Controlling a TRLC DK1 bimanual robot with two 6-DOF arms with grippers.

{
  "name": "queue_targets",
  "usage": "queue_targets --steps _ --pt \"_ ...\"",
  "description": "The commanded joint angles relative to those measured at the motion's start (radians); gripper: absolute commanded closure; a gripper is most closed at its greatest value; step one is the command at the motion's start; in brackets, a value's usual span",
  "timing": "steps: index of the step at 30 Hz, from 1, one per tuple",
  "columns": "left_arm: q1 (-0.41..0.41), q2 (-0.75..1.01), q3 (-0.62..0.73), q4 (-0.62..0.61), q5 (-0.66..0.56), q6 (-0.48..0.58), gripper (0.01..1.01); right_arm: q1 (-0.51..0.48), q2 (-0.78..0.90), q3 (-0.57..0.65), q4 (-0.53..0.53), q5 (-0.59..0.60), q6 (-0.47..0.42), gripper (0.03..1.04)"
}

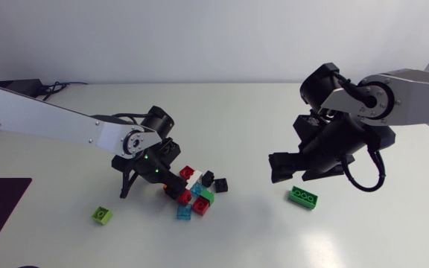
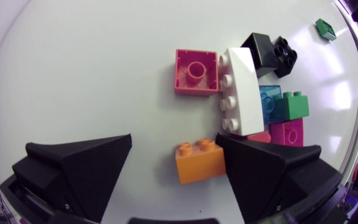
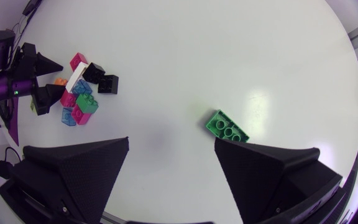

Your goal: Sort duplo bricks by size, large to the right and small to the left

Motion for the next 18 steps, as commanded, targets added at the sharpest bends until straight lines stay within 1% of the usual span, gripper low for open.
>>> queue_targets --steps 1,2,3,4,5,9,13,14,16,18 --pt "0.000 0.035 0.009 0.024 -0.028 -0.024 0.270 -0.002 0.000 -0.031 -0.008 -0.020 -0.011 0.14" --pt "0.007 0.035 0.009 0.029 -0.035 -0.030 0.349 -0.004 0.000 -0.029 -0.008 -0.033 -0.011 0.16" --pt "0.014 0.037 0.009 0.029 -0.035 -0.031 0.448 -0.002 0.000 -0.026 -0.011 -0.033 -0.010 0.17" --pt "0.026 0.037 0.004 0.029 -0.032 -0.031 0.590 -0.001 -0.002 -0.025 -0.013 -0.033 -0.010 0.18" --pt "0.034 0.033 -0.004 0.030 -0.032 -0.031 0.767 -0.001 -0.005 -0.025 -0.014 -0.033 -0.010 0.21" --pt "0.060 -0.042 -0.082 0.026 -0.032 -0.019 0.785 -0.002 -0.009 -0.031 -0.017 -0.033 -0.013 0.22" --pt "0.096 -0.192 -0.214 0.001 -0.032 0.039 0.785 -0.004 -0.009 -0.038 -0.008 -0.032 -0.013 0.21" --pt "0.111 -0.229 -0.244 -0.004 -0.033 0.054 0.785 -0.002 -0.009 -0.040 -0.007 -0.032 -0.013 0.20" --pt "0.149 -0.301 -0.303 -0.022 -0.033 0.084 0.785 -0.002 -0.009 -0.040 -0.003 -0.032 -0.008 0.11" --pt "0.197 -0.359 -0.358 -0.028 -0.033 0.120 0.785 0.004 -0.009 -0.043 0.000 -0.032 -0.005 0.10"
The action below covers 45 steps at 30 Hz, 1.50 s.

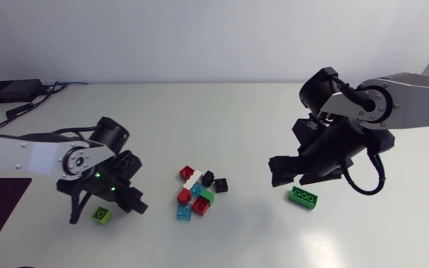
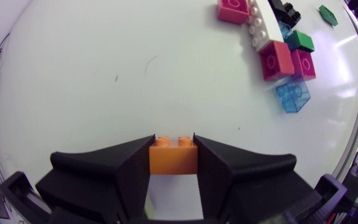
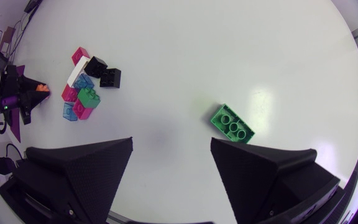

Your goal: Sort duplo bricks by size, large to the right and small to the left

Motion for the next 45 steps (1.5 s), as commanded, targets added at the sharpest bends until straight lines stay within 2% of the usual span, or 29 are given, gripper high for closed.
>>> queue_targets --steps 1,5,6,7,9,15,21,27,30,32,34,35,38,39,45 --pt "0.059 -0.075 -0.079 -0.009 -0.006 0.067 0.785 0.007 -0.008 -0.027 0.000 -0.006 -0.001 0.10" --pt "0.122 -0.089 -0.137 -0.007 -0.006 0.124 0.739 0.036 0.007 -0.011 0.015 -0.008 0.004 0.10" --pt "0.128 -0.084 -0.140 0.001 -0.006 0.124 0.669 0.048 0.020 0.003 0.017 -0.006 0.004 0.10" --pt "0.134 -0.080 -0.139 0.005 -0.006 0.122 0.523 0.059 0.032 0.015 0.021 -0.008 0.004 0.10" --pt "0.140 -0.075 -0.126 0.019 -0.006 0.116 0.046 0.090 0.076 0.055 0.027 -0.008 0.002 0.10" --pt "0.125 -0.094 -0.027 0.019 -0.006 0.062 0.039 0.200 0.282 0.213 0.058 -0.005 0.021 0.10" --pt "0.056 -0.113 0.070 -0.035 -0.005 0.005 0.041 0.267 0.497 0.358 0.090 -0.003 0.029 0.10" --pt "0.039 -0.113 0.059 -0.041 -0.006 -0.002 0.041 0.263 0.610 0.420 0.104 0.009 0.027 0.10" --pt "0.044 -0.115 0.053 -0.041 -0.006 -0.001 0.041 0.258 0.633 0.434 0.105 0.014 0.026 0.14" --pt "0.044 -0.118 0.050 -0.042 -0.006 0.001 0.041 0.263 0.639 0.434 0.110 0.015 0.027 0.21" --pt "0.045 -0.123 0.047 -0.042 -0.006 0.002 0.041 0.269 0.646 0.438 0.125 0.015 0.030 0.37" --pt "0.047 -0.124 0.045 -0.042 -0.006 0.002 0.041 0.272 0.647 0.440 0.138 0.015 0.030 0.49" --pt "0.053 -0.126 0.035 -0.042 -0.006 0.002 0.041 0.280 0.649 0.441 0.181 0.015 0.029 0.98" --pt "0.058 -0.127 0.030 -0.042 -0.006 0.002 0.041 0.284 0.647 0.441 0.185 0.014 0.027 1.01" --pt "0.090 -0.130 0.012 -0.042 -0.006 0.015 0.041 0.292 0.643 0.446 0.159 0.018 0.026 1.01"
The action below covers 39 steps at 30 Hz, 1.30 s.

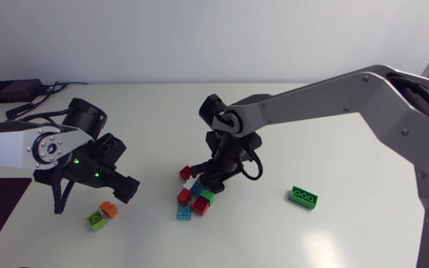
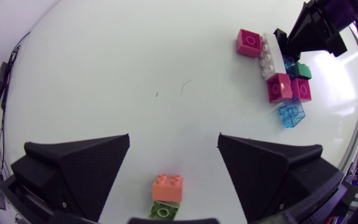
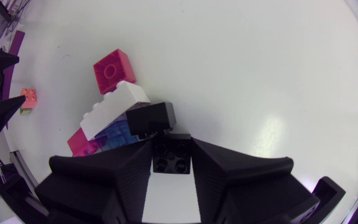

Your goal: Sort duplo bricks by size, large to the right and small to the left

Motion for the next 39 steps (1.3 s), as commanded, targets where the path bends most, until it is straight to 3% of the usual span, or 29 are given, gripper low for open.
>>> queue_targets --steps 1,5,12,13,14,15,16,17,29,39 --pt "0.022 -0.019 -0.026 -0.007 -0.003 0.003 0.041 0.007 0.014 0.021 -0.022 0.010 0.018 1.01" --pt "0.048 -0.049 -0.026 -0.010 -0.003 0.017 0.041 0.020 0.015 0.116 -0.082 0.010 0.019 1.01" --pt "0.102 -0.140 -0.026 -0.055 -0.003 0.051 0.041 0.141 0.126 0.486 -0.277 -0.002 0.019 1.01" --pt "0.111 -0.147 -0.028 -0.058 -0.003 0.055 0.041 0.167 0.138 0.516 -0.291 -0.016 0.019 0.92" --pt "0.121 -0.151 -0.029 -0.062 -0.003 0.061 0.041 0.190 0.147 0.533 -0.304 -0.018 0.022 0.65" --pt "0.128 -0.152 -0.031 -0.064 -0.003 0.066 0.041 0.208 0.152 0.544 -0.320 -0.019 0.027 0.31" --pt "0.131 -0.152 -0.032 -0.064 -0.003 0.069 0.041 0.219 0.160 0.553 -0.337 -0.018 0.032 0.13" --pt "0.133 -0.152 -0.034 -0.064 -0.003 0.072 0.041 0.224 0.163 0.555 -0.356 -0.016 0.036 0.09" --pt "0.055 -0.086 0.000 -0.047 0.001 0.031 0.041 0.035 0.060 0.406 -0.343 -0.001 0.013 0.07" --pt "-0.189 0.172 0.124 0.002 0.001 -0.020 0.043 -0.140 -0.023 0.276 -0.326 -0.016 -0.020 0.07"
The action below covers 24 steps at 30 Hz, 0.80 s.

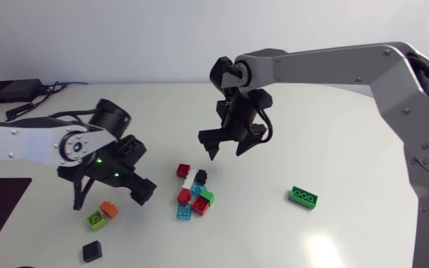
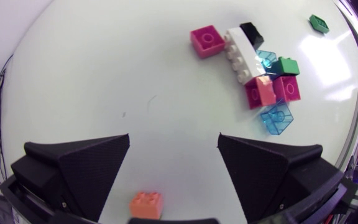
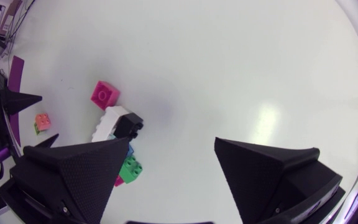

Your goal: Sort duplo bricks by size, large to the right and small to the left

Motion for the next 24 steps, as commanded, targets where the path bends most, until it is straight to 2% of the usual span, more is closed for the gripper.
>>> queue_targets --steps 1,4,10,20,24 --pt "-0.076 0.083 0.066 0.001 0.000 -0.023 0.043 -0.047 -0.062 -0.045 0.006 -0.013 -0.019 0.07" --pt "-0.142 0.152 0.119 -0.003 0.000 -0.053 0.043 -0.089 -0.097 -0.089 0.009 -0.025 -0.033 0.07" --pt "-0.205 0.197 0.186 -0.003 0.000 -0.093 0.043 -0.130 -0.149 -0.163 0.023 -0.027 -0.050 0.07" --pt "-0.216 0.172 0.214 -0.037 0.003 -0.102 0.043 -0.144 -0.184 -0.212 0.037 -0.031 -0.054 0.07" --pt "-0.226 0.227 0.232 -0.037 0.003 -0.110 0.043 -0.144 -0.189 -0.232 0.051 -0.034 -0.054 0.07"
